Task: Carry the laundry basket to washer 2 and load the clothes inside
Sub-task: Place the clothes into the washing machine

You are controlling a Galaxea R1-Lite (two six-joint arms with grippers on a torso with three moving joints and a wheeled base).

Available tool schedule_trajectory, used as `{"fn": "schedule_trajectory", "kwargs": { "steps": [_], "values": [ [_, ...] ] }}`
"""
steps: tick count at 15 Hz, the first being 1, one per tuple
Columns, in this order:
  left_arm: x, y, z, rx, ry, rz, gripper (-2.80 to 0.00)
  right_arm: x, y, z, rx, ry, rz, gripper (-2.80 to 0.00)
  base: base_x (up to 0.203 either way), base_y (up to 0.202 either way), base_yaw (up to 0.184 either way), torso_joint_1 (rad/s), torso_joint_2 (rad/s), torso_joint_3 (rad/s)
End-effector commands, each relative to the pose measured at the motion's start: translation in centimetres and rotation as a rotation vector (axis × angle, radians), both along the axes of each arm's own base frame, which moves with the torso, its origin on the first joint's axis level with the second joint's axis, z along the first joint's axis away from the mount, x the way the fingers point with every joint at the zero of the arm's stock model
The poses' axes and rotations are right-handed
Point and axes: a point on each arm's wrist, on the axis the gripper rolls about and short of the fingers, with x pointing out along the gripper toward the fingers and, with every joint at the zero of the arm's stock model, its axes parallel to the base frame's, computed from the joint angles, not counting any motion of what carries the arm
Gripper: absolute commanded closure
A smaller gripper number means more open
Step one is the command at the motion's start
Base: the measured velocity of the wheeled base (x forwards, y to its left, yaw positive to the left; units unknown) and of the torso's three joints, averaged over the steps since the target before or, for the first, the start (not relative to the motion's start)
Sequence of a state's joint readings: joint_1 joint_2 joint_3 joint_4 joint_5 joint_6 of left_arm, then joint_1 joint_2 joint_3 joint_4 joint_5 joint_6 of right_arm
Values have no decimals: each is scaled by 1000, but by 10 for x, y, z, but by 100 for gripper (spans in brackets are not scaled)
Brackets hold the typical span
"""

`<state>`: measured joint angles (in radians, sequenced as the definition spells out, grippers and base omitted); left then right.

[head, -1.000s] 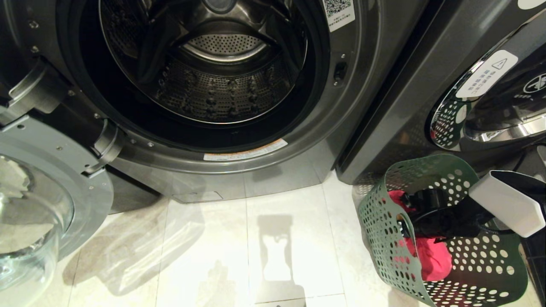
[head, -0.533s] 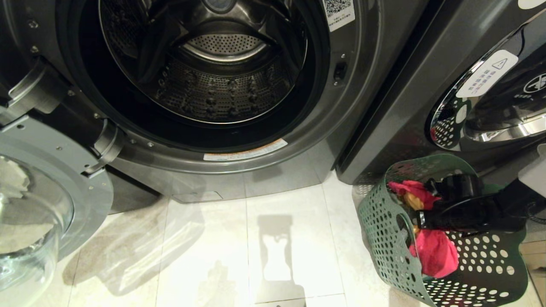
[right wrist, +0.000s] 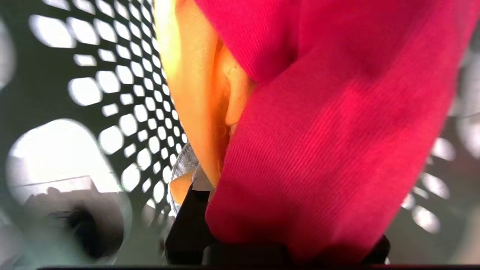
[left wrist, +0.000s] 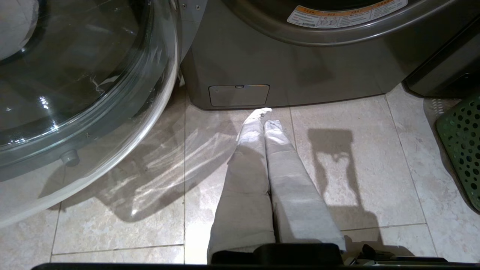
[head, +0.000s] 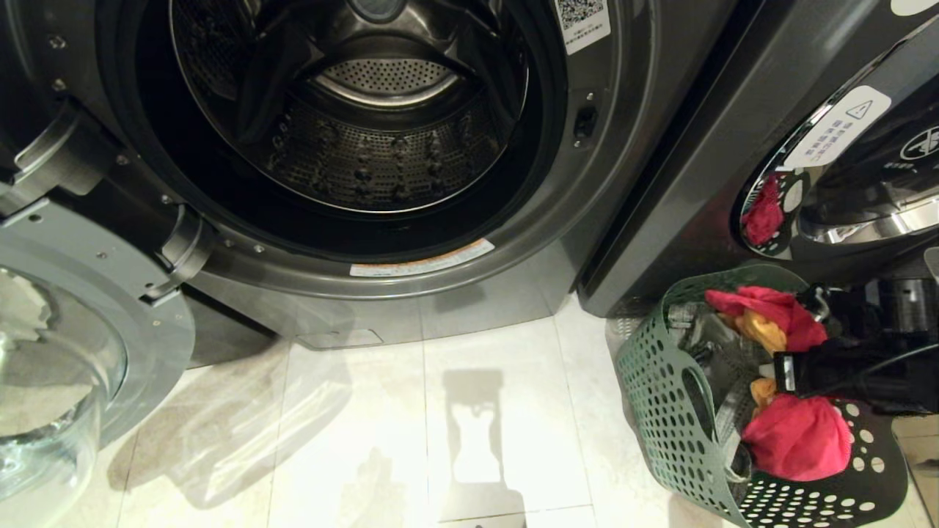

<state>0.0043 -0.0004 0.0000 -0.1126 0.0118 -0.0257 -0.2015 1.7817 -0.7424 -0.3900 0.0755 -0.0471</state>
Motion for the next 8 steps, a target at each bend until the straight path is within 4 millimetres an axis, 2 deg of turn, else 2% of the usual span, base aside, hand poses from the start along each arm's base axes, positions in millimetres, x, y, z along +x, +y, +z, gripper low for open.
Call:
{"fn": "schedule_trajectory", "kwargs": {
  "steps": [1,8],
  "values": [
    [3,0,-11,-1,39,1,0,-45,9,46,-49,-156,8,0,0,0,0,0,0,0],
    [3,0,-11,-1,39,1,0,-163,32,102,-315,-479,31,0,0,0,0,0,0,0]
  ]
}}
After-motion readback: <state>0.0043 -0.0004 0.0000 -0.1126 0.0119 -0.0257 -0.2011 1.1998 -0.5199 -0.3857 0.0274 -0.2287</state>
